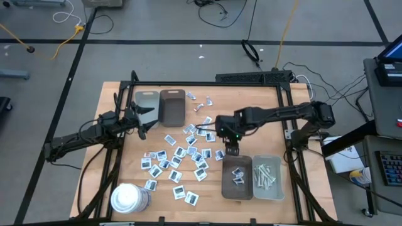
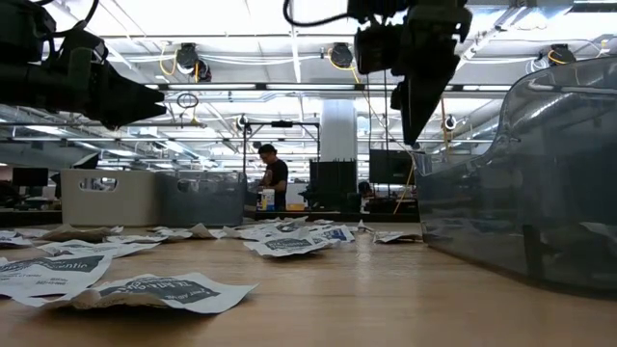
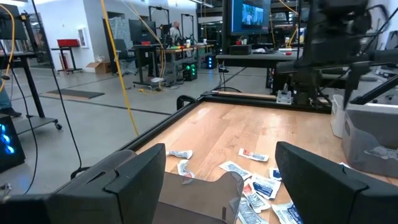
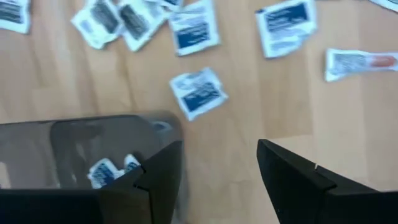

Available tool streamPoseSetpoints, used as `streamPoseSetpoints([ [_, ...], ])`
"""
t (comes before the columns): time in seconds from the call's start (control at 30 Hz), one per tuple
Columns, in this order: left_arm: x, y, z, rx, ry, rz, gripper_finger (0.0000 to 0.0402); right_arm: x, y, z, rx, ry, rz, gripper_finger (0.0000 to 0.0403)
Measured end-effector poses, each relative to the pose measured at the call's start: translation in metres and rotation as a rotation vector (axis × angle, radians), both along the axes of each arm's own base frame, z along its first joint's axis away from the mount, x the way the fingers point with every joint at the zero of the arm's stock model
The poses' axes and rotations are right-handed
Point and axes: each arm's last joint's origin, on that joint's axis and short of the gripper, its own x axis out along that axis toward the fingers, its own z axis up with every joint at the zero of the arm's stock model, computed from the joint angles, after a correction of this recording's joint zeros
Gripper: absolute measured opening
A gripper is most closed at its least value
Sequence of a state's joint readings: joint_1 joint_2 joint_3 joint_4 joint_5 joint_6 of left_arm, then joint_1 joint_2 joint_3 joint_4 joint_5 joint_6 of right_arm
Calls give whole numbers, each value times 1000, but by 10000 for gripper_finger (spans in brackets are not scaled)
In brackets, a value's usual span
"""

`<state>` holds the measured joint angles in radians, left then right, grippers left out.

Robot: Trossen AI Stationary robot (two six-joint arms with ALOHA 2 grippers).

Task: Pick & Place First Aid Supplies
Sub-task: Put the white alcohol pad into the bottom black bin

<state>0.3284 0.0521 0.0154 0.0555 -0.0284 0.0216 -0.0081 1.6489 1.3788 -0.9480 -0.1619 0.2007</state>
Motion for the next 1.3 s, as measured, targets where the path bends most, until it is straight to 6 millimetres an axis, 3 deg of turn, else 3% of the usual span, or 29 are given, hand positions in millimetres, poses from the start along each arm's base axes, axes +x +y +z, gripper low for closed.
streamPoseSetpoints([
  [0.2, 0, 0, 0, 0, 0, 0, 306, -2, -10, -1, -1, 23, -26, 201],
  [0.6, 0, 0, 0, 0, 0, 0, 306, 25, -11, 2, 4, 65, -62, 201],
  [1.0, 0, 0, 0, 0, 0, 0, 306, 47, -12, 20, 5, 69, -77, 201],
  [1.3, 0, 0, 0, 0, 0, 0, 306, 54, -9, 8, 9, 99, -88, 201],
])
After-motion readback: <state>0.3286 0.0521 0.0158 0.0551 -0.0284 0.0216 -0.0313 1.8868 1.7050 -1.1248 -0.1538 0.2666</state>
